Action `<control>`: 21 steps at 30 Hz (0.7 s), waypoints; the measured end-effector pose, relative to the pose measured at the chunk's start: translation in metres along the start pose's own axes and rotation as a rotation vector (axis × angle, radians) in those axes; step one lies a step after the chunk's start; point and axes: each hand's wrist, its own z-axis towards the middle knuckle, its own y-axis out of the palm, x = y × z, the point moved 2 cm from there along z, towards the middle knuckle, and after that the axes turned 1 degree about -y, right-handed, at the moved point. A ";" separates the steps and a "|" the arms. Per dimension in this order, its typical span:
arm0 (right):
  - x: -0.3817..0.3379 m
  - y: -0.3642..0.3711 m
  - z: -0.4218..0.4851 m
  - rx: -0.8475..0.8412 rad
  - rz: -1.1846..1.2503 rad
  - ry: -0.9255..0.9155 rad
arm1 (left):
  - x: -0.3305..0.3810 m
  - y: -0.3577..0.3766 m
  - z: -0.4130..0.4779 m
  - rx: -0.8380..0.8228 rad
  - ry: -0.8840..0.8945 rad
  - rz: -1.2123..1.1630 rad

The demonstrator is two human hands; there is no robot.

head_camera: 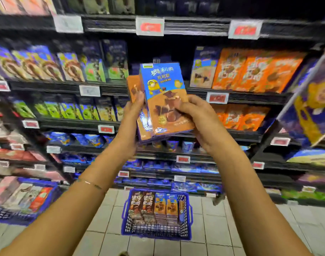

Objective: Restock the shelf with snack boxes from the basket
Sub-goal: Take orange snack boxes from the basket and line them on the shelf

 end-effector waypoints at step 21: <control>-0.100 -0.001 0.092 -0.008 -0.076 -0.200 | 0.105 0.023 0.108 -0.119 0.244 -0.032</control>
